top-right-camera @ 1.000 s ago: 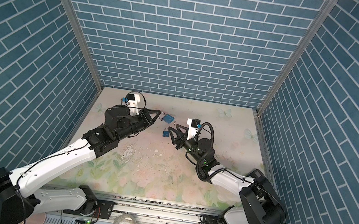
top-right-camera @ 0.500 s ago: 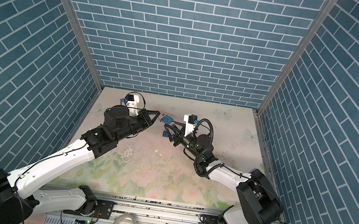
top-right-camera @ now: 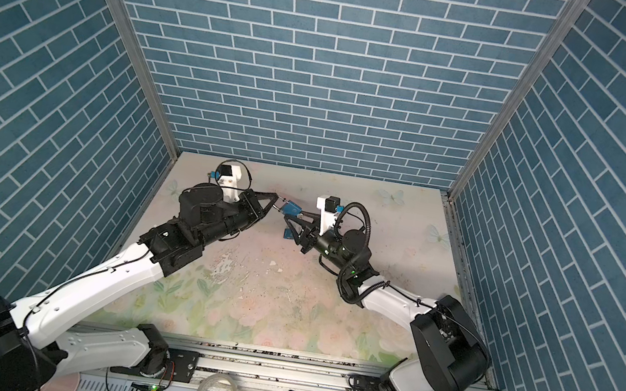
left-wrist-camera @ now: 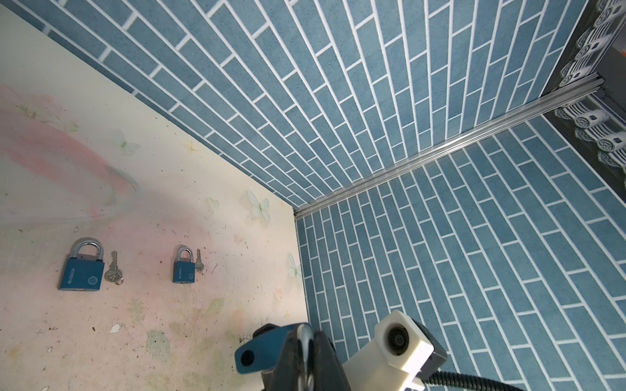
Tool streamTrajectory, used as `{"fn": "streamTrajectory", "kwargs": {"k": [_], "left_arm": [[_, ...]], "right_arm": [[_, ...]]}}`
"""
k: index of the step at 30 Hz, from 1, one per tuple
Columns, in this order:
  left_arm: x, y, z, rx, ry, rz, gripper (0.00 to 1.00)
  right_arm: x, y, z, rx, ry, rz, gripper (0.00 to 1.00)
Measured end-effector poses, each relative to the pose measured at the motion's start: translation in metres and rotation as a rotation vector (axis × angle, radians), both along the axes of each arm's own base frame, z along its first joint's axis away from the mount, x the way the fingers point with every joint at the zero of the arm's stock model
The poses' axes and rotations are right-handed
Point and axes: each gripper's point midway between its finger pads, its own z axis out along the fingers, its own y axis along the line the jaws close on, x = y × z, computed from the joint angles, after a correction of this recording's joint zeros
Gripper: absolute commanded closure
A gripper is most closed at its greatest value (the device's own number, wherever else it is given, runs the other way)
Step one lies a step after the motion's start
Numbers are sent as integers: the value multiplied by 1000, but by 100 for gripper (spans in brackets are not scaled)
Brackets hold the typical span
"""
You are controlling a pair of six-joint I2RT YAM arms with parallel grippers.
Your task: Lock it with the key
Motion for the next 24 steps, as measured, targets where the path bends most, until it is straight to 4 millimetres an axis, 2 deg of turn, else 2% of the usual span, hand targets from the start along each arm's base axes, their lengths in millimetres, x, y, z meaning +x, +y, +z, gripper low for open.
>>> {"fn": "streamTrajectory", "kwargs": {"k": [9,24], "left_arm": [[4,5,2,-8,-6,13,100],[5,5,0,-14,-12,10,100]], "right_arm": [[-5,2,-1,-12,-11,34,87],[-10,3,-2,-15,-10,75,94]]}}
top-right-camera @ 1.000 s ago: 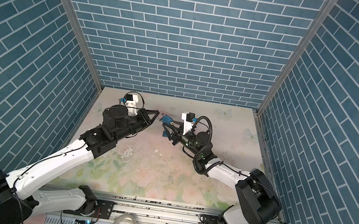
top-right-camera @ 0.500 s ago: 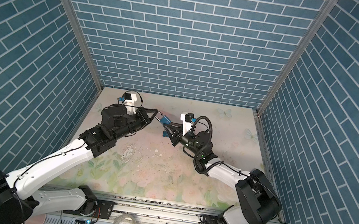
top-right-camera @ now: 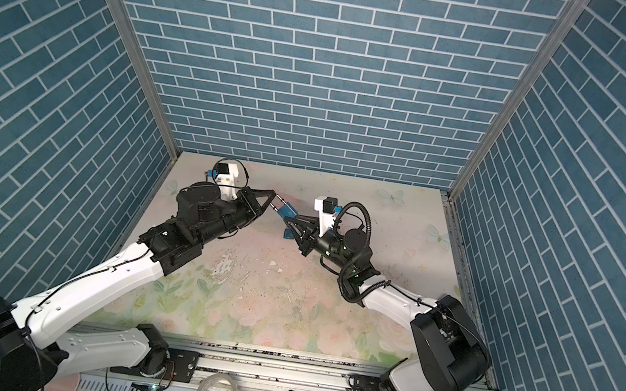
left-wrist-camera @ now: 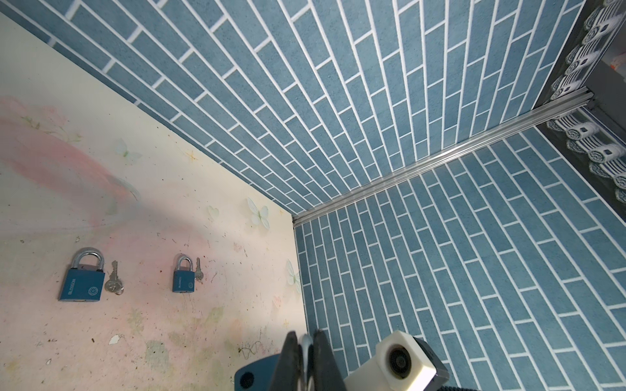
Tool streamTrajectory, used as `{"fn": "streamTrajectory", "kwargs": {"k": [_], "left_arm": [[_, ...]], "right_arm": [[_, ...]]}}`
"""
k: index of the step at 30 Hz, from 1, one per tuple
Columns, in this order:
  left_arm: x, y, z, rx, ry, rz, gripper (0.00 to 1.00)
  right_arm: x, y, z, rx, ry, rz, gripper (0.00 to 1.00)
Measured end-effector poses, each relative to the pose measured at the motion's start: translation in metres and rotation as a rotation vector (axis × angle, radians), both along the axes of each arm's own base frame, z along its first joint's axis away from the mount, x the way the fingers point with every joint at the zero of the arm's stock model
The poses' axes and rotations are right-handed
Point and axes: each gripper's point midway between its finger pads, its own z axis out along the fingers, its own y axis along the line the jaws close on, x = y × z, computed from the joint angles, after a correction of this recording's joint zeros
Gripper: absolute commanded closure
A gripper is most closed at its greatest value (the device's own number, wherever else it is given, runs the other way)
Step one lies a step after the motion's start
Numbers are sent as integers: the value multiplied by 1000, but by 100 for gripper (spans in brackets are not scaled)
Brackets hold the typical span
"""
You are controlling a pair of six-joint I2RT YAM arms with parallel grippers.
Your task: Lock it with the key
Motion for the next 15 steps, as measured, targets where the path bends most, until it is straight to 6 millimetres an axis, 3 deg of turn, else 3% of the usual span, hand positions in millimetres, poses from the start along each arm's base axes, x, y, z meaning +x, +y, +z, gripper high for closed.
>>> {"fn": "streamTrajectory", "kwargs": {"k": [15], "left_arm": [[0,-4,2,19,-82,-57,100]], "right_arm": [[4,-3,8,-13,87,60,100]]}}
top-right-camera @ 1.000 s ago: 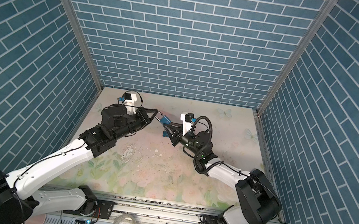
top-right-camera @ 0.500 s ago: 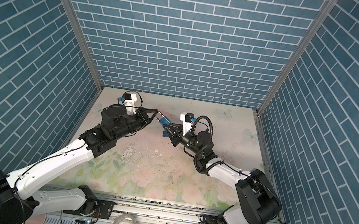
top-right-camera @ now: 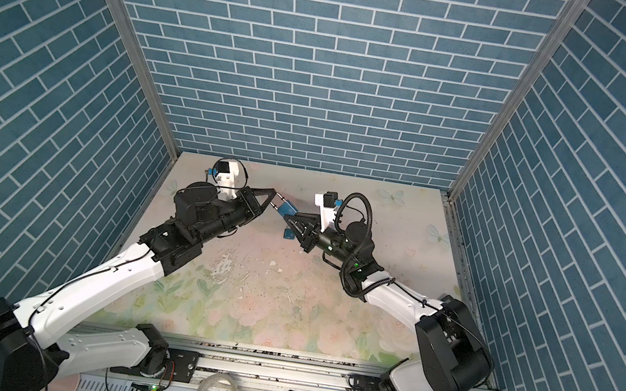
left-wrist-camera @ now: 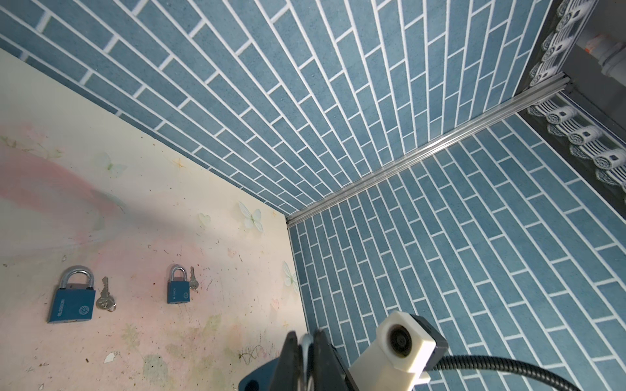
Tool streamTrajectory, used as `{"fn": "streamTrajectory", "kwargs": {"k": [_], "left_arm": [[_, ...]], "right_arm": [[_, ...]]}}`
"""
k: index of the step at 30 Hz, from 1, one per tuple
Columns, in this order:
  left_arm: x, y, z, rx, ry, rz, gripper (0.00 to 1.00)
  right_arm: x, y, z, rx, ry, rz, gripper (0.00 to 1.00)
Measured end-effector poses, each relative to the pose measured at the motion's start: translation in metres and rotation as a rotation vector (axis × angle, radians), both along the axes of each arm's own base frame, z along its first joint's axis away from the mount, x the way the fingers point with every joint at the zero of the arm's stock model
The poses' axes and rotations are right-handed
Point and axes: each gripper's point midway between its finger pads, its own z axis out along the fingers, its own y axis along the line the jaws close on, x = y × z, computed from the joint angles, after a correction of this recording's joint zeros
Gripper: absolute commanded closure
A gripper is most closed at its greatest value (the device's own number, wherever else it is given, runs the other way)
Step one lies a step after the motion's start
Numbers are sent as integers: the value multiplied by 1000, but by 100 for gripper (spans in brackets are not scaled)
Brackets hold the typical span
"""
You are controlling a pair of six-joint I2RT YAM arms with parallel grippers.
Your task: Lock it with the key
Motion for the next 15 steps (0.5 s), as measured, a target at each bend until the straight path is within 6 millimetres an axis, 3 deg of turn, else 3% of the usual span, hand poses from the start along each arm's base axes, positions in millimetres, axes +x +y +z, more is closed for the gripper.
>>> {"fn": "streamTrajectory", "kwargs": {"k": [15], "left_arm": [[-10,-5,6,95,-201,-87,100]], "right_arm": [[-14,-9,13,7,189,78,100]]}}
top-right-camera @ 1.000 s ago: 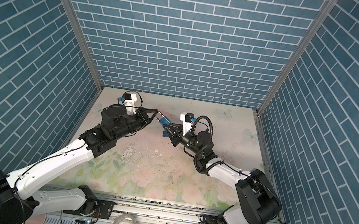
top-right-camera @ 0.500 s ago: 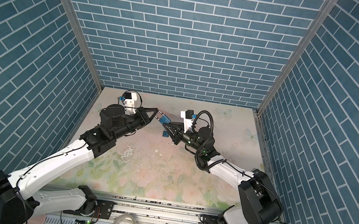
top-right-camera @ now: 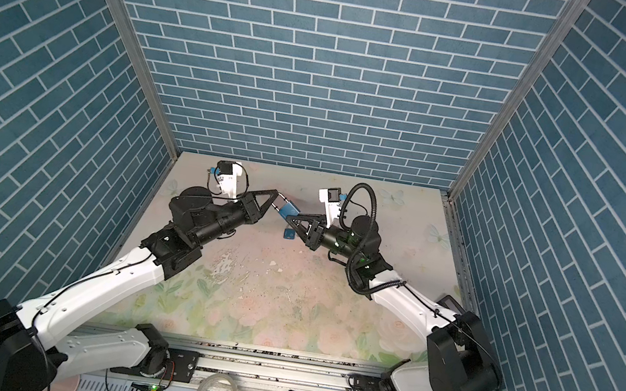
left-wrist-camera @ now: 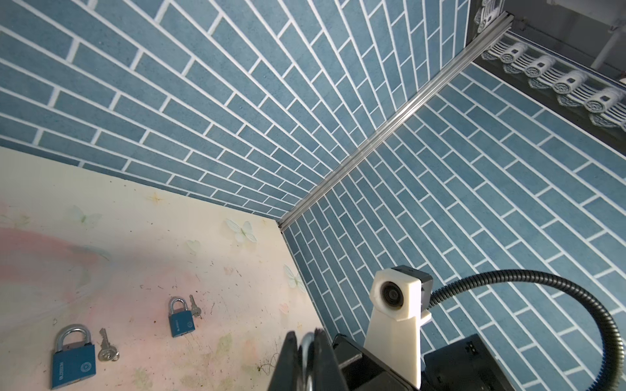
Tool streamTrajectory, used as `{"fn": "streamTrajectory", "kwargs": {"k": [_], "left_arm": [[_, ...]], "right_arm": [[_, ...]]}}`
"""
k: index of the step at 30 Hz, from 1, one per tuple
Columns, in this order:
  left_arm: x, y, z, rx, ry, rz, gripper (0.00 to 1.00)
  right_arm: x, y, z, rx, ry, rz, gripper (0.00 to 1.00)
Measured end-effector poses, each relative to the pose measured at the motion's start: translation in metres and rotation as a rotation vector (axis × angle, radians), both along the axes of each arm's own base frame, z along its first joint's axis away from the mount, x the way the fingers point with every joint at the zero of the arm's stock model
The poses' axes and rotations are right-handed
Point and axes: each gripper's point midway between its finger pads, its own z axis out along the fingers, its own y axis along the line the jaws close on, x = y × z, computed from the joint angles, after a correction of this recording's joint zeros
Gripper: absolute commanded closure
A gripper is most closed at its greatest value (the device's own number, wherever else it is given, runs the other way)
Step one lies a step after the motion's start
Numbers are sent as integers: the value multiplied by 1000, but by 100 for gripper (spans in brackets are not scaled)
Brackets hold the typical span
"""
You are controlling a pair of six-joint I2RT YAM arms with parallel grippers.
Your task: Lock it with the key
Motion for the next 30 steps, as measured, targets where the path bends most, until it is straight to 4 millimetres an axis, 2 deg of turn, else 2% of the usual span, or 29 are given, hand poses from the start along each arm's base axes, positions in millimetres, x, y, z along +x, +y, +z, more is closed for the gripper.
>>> {"fn": "streamTrajectory", "kwargs": {"k": [15,30], "left_arm": [[-2,2,-4,33,-41,-67,100],[-6,0,2,-3,-123,-142,100]], "right_arm": [[-8,-2,-1,-5,82,22,100],[-17,-11,13,12,123,19,100]]}}
